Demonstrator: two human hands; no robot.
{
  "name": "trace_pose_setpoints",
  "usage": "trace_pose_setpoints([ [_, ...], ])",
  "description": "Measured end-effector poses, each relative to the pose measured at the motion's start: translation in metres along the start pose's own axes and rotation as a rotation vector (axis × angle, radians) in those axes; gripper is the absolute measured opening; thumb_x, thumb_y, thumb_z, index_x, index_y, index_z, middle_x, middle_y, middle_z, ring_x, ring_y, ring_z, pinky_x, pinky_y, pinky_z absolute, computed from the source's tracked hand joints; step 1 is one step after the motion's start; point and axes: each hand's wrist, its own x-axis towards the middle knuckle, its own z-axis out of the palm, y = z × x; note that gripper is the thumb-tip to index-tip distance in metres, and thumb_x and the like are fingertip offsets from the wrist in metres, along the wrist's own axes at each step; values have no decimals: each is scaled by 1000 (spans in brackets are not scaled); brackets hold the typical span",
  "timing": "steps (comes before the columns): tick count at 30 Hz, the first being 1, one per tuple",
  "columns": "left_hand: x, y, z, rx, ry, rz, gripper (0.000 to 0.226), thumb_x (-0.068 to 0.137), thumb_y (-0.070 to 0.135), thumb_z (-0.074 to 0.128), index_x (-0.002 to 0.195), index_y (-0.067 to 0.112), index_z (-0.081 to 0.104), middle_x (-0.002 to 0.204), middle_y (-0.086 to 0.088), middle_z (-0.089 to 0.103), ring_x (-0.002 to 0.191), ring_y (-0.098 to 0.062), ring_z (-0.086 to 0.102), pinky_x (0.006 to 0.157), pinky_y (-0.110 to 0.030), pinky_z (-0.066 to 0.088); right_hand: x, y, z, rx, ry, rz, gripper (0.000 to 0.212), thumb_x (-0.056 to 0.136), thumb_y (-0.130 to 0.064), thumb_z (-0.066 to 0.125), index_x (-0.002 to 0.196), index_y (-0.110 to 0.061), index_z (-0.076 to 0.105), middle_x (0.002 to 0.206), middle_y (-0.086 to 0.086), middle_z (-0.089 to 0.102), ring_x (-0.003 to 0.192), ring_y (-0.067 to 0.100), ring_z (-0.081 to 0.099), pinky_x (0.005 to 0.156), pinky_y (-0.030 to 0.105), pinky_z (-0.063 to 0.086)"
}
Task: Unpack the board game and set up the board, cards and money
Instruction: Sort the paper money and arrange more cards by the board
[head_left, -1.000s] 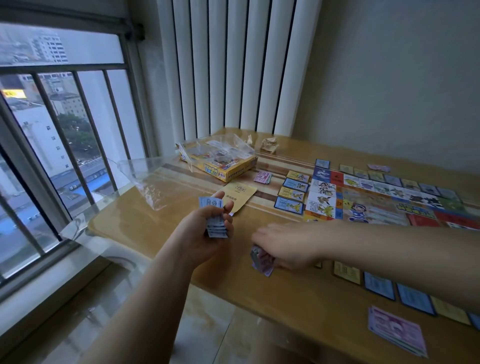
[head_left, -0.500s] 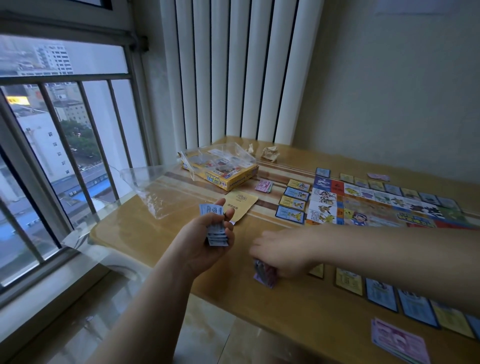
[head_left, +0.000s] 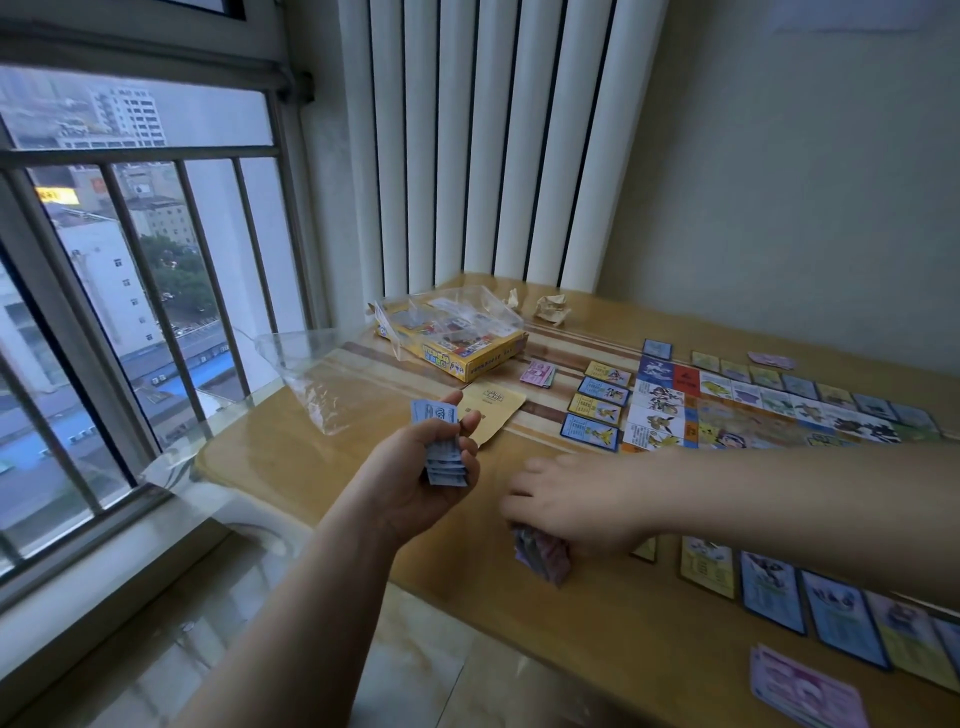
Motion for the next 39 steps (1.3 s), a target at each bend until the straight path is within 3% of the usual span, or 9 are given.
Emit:
trace_pose_setpoints([
  [6,4,-3,-1,-2,3,-18,40,92,-1,38,123,17,54,83,-8,61,55,-10,47,46,-18,44,-10,12,2,153,52,42,66,84,-27,69,140,-21,35,130,0,41,119,18,36,94,31,38],
  [9,7,-6,0,4,-8,-22,42,92,-1,38,126,19,52,83,-7,61,54,-10,48,46,-18,44,-10,11,7,123,35,41,61,84,-27,68,138,-21,38,128,2,45,117,21,41,93,36,43],
  [15,9,-7,1,10,-15,-19,42,92,0,38,125,20,53,83,-7,61,55,-10,47,46,-18,44,0,12,3,133,-5,53,58,80,-22,72,130,-19,43,121,3,47,109,20,44,79,31,39],
  [19,8,-5,0,9,-6,-11,41,91,-1,38,124,19,53,82,-7,61,56,-10,46,47,-18,43,11,11,-1,109,-86,46,63,74,-21,78,127,-17,44,117,6,52,106,22,48,83,35,47],
  [30,8,-4,0,-12,14,-2,39,92,-2,37,122,17,54,82,-8,61,55,-10,46,45,-18,43,12,12,-1,107,-112,-7,49,77,-23,75,118,-12,51,112,5,51,101,20,47,77,33,44],
  [37,9,-6,4,-16,-3,-15,41,93,-1,36,125,17,53,82,-7,60,57,-10,45,45,-18,43,11,12,-3,164,-123,25,46,79,-22,74,117,-10,51,93,-1,43,85,15,40,52,22,28],
  [39,8,-6,4,-12,-7,-14,41,92,-1,36,125,17,52,82,-7,60,57,-10,45,46,-18,44,11,11,-2,142,-130,23,43,80,-23,73,116,-10,52,94,1,46,88,17,44,53,23,29],
])
